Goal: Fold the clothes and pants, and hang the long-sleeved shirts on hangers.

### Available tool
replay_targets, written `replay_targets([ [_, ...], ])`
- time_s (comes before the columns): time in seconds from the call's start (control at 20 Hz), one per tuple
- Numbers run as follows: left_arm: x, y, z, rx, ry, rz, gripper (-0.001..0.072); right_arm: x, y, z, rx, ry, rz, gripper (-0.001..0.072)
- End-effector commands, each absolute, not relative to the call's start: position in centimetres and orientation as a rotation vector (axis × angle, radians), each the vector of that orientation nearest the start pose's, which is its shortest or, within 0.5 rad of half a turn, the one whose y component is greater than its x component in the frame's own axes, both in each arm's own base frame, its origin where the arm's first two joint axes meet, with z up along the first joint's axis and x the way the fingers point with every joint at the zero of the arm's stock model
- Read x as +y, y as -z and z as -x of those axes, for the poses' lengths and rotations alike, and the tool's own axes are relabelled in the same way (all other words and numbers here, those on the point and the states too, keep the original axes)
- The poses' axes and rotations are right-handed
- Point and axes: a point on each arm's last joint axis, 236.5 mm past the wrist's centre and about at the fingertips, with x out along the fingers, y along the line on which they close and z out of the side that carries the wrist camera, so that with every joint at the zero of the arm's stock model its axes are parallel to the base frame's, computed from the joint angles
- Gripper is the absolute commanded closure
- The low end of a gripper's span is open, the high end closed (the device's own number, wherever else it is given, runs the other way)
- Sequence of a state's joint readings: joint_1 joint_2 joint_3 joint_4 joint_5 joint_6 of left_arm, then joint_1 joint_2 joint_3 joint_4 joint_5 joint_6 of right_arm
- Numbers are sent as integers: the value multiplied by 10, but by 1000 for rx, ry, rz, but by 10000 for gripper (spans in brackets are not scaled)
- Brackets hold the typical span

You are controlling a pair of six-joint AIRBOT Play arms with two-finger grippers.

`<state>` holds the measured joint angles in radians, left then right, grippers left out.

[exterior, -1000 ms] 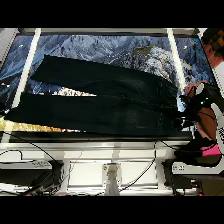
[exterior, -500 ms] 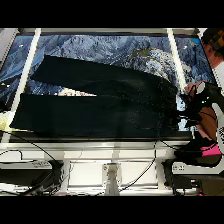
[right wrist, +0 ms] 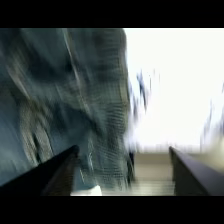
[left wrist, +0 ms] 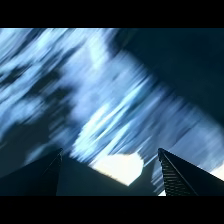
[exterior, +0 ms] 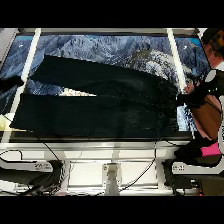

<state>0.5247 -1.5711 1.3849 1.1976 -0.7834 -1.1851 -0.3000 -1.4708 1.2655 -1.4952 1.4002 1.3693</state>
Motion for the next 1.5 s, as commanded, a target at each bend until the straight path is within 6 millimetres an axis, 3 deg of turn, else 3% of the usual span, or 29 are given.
replay_targets([
  [0.0,168,-21,-531,724,-164,481,69,-92,18,-423,1239,61,-200,159],
  [0.1,150,2,-534,768,-123,602,68,-101,16,-440,1165,101,-233,160],
  [0.25,136,24,-536,857,-46,601,65,-101,41,-428,1239,59,-349,161],
  [0.3,138,22,-541,852,-40,599,65,-96,44,-427,1246,11,-389,167],
  [0.4,146,16,-554,822,-44,587,66,-92,42,-431,1217,-46,-454,326],
  [0.55,151,24,-567,821,-56,617,66,-101,40,-431,1195,-39,-489,322],
  [0.7,159,44,-564,861,-75,574,65,-108,41,-429,1195,-31,-483,317],
  [0.95,201,67,-552,910,-239,450,69,-114,42,-431,1184,-16,-453,317],
  [1.1,213,65,-563,849,-275,433,70,-118,42,-434,1168,-3,-445,317],
  [1.2,215,70,-570,823,-288,433,129,-119,42,-433,1172,-1,-439,317],
  [1.45,198,90,-588,841,-254,419,168,-121,43,-432,1176,2,-431,317],
])
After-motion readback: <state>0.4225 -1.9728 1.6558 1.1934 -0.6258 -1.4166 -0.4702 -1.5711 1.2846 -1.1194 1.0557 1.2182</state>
